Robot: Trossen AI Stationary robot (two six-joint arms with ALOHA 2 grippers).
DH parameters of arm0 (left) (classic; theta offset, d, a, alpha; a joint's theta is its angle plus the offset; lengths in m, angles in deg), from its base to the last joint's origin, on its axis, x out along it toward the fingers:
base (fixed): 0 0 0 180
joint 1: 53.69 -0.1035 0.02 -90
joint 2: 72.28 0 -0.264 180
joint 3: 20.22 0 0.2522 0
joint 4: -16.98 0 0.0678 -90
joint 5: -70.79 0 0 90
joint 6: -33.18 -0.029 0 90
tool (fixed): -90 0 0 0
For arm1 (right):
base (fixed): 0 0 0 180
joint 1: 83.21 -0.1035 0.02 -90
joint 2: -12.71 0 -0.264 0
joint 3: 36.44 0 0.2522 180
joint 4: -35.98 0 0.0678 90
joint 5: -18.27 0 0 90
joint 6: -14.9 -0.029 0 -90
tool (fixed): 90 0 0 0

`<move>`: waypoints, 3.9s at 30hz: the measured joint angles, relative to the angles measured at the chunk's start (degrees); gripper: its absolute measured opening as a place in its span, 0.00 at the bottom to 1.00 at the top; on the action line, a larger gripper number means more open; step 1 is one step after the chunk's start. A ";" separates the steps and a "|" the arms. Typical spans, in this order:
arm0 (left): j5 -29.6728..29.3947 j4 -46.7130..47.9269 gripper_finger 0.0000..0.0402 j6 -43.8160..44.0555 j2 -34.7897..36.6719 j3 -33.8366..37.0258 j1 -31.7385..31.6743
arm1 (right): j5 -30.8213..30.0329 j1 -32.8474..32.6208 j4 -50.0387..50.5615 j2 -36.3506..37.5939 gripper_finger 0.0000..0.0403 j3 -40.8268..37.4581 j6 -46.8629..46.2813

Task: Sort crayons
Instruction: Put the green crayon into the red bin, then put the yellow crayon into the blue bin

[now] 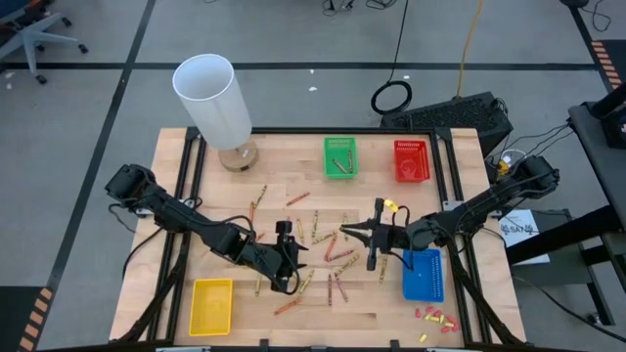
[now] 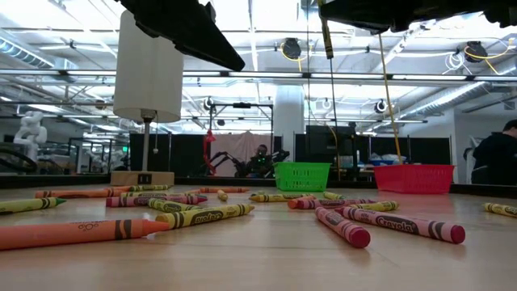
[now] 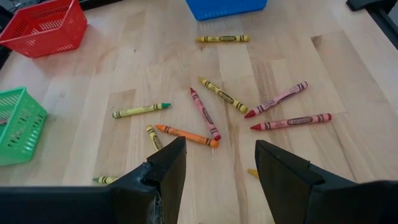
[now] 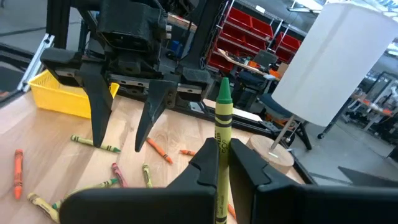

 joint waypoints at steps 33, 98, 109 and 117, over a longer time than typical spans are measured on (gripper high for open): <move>-0.07 -0.04 0.47 0.22 0.00 0.00 0.00 | -21.21 29.90 21.51 6.26 0.00 0.07 -29.60; -0.09 -0.44 0.47 0.35 0.00 0.00 -0.01 | -12.03 14.26 57.31 9.42 0.40 1.16 -62.20; -0.11 -1.43 0.47 2.98 0.00 0.00 -0.02 | -4.27 1.56 46.74 6.93 0.40 1.16 -47.33; -5.24 -7.14 0.47 12.89 0.00 0.00 0.00 | 14.34 -2.76 46.71 6.93 0.40 1.16 -40.44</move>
